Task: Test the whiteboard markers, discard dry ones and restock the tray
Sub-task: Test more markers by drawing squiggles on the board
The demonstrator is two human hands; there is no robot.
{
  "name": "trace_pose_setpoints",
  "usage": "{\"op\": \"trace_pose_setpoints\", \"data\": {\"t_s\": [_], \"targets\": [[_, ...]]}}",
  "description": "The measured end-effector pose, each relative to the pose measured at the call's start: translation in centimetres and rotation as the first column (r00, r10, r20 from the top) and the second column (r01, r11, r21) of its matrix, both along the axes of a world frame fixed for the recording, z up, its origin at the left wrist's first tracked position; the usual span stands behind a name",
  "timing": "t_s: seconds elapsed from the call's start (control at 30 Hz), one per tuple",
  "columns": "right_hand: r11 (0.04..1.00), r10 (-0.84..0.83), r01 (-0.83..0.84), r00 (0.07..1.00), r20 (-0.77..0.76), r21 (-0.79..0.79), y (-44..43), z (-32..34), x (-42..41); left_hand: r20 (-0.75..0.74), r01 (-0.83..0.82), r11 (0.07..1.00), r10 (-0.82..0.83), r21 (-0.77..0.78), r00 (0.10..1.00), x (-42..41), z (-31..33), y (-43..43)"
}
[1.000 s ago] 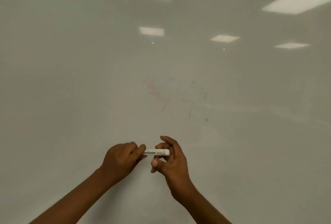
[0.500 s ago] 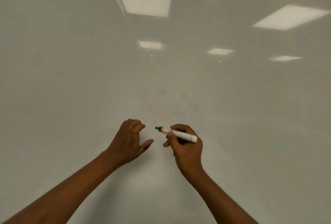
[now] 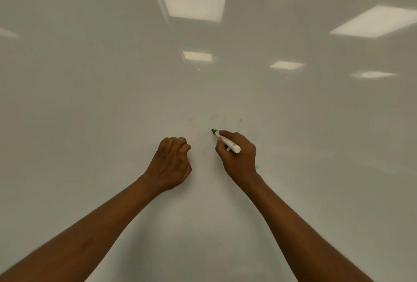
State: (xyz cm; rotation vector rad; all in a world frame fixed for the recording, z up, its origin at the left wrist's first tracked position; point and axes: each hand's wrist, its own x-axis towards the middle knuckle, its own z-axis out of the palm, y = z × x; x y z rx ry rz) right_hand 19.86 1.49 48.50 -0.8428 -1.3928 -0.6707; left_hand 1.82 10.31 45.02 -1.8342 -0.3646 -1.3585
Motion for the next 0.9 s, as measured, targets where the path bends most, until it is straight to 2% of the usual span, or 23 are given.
{"op": "trace_pose_setpoints", "data": {"t_s": [0.07, 0.2, 0.27, 0.37, 0.43, 0.53, 0.63, 0.7, 0.77, 0.83, 0.9], "targets": [[1.000, -0.023, 0.021, 0.997, 0.070, 0.022, 0.3, -1.0, 0.4, -0.004, 0.006, 1.000, -0.006, -0.002, 1.000, -0.1, -0.3, -0.1], [0.997, -0.027, 0.028, 0.999, -0.019, 0.069, -0.3, -2.6, 1.4, 0.000, 0.003, 0.999, -0.003, -0.053, 1.000, -0.4, -0.4, -0.1], [0.998, -0.041, 0.040, 0.999, 0.011, 0.048, -0.6, -3.7, 1.6, -0.001, 0.010, 0.996, -0.010, -0.087, 1.000, -0.3, -0.7, -0.2], [0.999, -0.028, 0.029, 0.995, -0.092, 0.012, -1.0, -5.1, 2.1, -0.010, 0.030, 0.989, -0.032, -0.144, 0.999, 0.0, -1.3, -0.2], [0.998, -0.057, 0.058, 0.997, -0.057, 0.001, -1.4, -6.1, 2.4, 0.001, 0.057, 0.985, -0.057, -0.165, 0.998, 0.3, -1.6, -0.3], [0.998, -0.058, 0.052, 0.985, -0.162, -0.042, -2.2, -7.7, 3.0, -0.023, 0.079, 0.981, -0.084, -0.178, 0.996, 0.7, -2.3, -0.4], [0.994, -0.048, 0.032, 0.985, -0.166, -0.102, -2.8, -9.5, 3.4, -0.062, 0.078, 0.972, -0.095, -0.223, 0.994, 0.9, -2.7, -0.7], [0.990, -0.065, 0.034, 0.972, -0.226, -0.138, -3.3, -10.6, 3.7, -0.126, 0.079, 0.955, -0.119, -0.285, 0.985, 0.9, -3.3, -0.7], [0.985, -0.082, 0.048, 0.975, -0.207, -0.164, -3.8, -11.6, 4.1, -0.084, 0.102, 0.894, -0.153, -0.437, 0.985, 1.4, -3.5, -1.5], [0.983, -0.089, 0.043, 0.961, -0.261, -0.179, -4.2, -12.2, 4.8, -0.027, 0.124, 0.811, -0.169, -0.572, 0.985, 1.9, -3.3, -2.9], [0.979, -0.130, 0.090, 0.967, -0.220, -0.185, -4.4, -12.8, 5.1, -0.036, 0.109, 0.798, -0.162, -0.593, 0.986, 2.3, -3.8, -2.9]]}}
